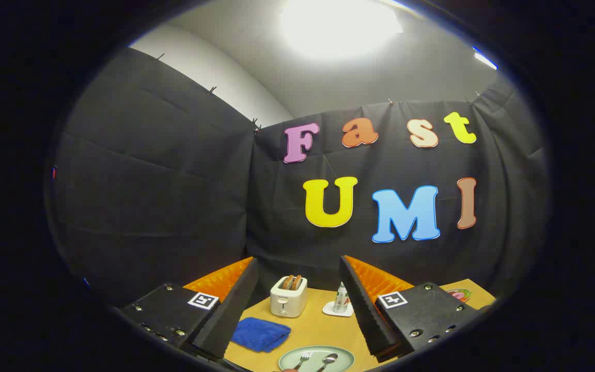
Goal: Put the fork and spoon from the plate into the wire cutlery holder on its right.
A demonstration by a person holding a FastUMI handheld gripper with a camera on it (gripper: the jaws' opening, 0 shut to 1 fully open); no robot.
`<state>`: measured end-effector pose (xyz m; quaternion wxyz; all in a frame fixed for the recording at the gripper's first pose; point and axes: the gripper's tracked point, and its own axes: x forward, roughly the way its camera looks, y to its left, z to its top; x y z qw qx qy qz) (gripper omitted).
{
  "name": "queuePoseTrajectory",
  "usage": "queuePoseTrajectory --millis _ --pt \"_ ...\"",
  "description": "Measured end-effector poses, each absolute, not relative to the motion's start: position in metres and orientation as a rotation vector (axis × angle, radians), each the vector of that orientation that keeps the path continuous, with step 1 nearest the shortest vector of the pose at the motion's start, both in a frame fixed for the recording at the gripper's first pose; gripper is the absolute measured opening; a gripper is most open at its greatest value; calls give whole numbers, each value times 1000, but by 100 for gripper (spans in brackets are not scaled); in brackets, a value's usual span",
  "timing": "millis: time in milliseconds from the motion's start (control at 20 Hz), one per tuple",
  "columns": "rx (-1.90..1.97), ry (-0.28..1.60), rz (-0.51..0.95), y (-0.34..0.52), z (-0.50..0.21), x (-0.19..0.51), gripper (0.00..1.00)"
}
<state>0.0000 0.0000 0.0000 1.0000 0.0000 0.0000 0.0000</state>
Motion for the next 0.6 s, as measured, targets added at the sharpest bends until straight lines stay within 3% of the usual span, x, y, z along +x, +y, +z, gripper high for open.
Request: queuePoseTrajectory --millis 600 --pt "-29 46 -73 -22 -16 13 97"
